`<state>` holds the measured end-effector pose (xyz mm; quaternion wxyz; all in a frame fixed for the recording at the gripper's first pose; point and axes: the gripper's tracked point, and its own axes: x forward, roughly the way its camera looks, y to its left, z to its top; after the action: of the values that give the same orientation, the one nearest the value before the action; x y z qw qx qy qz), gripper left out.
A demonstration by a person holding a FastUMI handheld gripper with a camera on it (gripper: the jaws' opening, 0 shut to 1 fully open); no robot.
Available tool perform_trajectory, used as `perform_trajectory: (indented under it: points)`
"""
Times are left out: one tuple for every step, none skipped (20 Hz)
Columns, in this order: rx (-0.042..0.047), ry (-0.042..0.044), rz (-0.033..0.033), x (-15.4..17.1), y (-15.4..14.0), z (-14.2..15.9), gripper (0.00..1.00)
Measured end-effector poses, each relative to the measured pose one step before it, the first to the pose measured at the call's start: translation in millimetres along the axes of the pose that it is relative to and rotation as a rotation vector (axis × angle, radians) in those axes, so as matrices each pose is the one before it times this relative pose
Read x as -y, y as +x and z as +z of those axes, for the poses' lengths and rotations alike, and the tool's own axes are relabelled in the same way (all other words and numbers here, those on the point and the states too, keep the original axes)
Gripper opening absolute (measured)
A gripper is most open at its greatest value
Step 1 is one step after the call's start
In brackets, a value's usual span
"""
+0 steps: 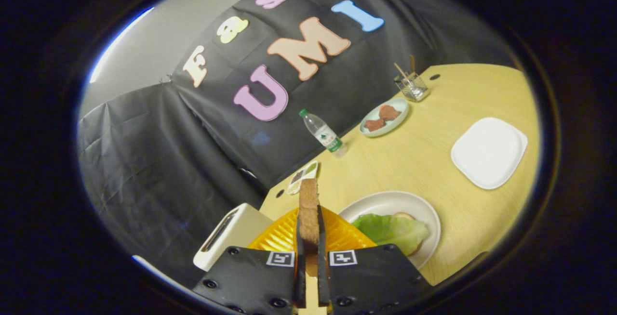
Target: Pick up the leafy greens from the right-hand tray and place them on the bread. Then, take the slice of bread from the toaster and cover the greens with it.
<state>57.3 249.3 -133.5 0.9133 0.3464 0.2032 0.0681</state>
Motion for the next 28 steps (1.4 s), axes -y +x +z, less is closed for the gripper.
perform_trajectory:
  points:
    - [-0.00763,0.00183,-0.01197,8.23,3.5,-4.54,0.12]
    - [-0.0063,0.0058,-0.00798,4.67,1.45,-4.69,0.12]
    - [-0.00653,0.00012,-0.00686,4.31,2.14,-2.27,0.12]
    - [-0.00233,-0.00977,-0.01457,5.71,0.47,-0.47,0.12]
    - [0.00107,-0.01373,-0.01668,6.3,0.6,0.14,0.12]
    - [-0.00309,-0.01278,-0.01444,5.63,-0.98,-0.97,0.13]
    - [-0.00336,-0.01501,-0.01741,5.89,0.88,-0.8,0.14]
    - [-0.00617,-0.0163,-0.02042,6.25,0.87,-1.71,0.14]
    - [-0.00856,-0.01599,-0.01663,5.24,0.42,-2.14,0.15]
    - [-0.00454,-0.01586,-0.01572,5.16,0.75,-2.95,0.16]
    - [-0.00708,-0.0183,-0.01181,4.65,1.59,-2.77,0.16]
    - [0.00136,-0.01419,-0.00824,2.77,-0.69,0.19,0.17]
    - [0.00259,-0.01261,-0.00791,1.65,0.06,0.21,0.17]
    - [0.00655,-0.01575,-0.01409,3.63,0.93,-2.48,0.21]
    - [0.00001,-0.01822,-0.00951,2.59,4.8,-2.14,0.24]
    - [-0.00211,-0.01268,-0.00545,0.19,-3.16,-1.13,0.27]
    - [0.00402,-0.01736,-0.00962,1.13,-1.39,0.34,0.31]
    - [0.00651,-0.01979,-0.00386,0.89,-1.04,-0.33,0.36]
    - [0.01222,-0.01235,-0.01206,1.55,-2.29,2.69,0.42]
    - [0.01376,-0.01342,-0.00323,0.09,-3.79,3.35,0.47]
    - [0.00775,-0.01901,-0.01374,2.25,-1.78,0.62,0.53]
    - [0.00777,-0.02666,-0.01348,2.45,-1.67,0.97,0.58]
    - [0.00866,-0.02501,-0.00967,1.16,-2.37,0.91,0.64]
    - [0.00636,-0.02286,-0.00759,1.7,-1.19,-0.79,0.67]
    - [0.01791,-0.01605,0.00354,0.05,-3.52,4.4,0.7]
    - [0.02362,-0.01508,0.00398,0.27,-2.45,5.82,0.73]
    - [0.02884,-0.01627,0.00422,0.78,-2.72,7.7,0.76]
    - [0.03136,-0.01511,0.00955,-1.08,-2.16,9.2,0.79]
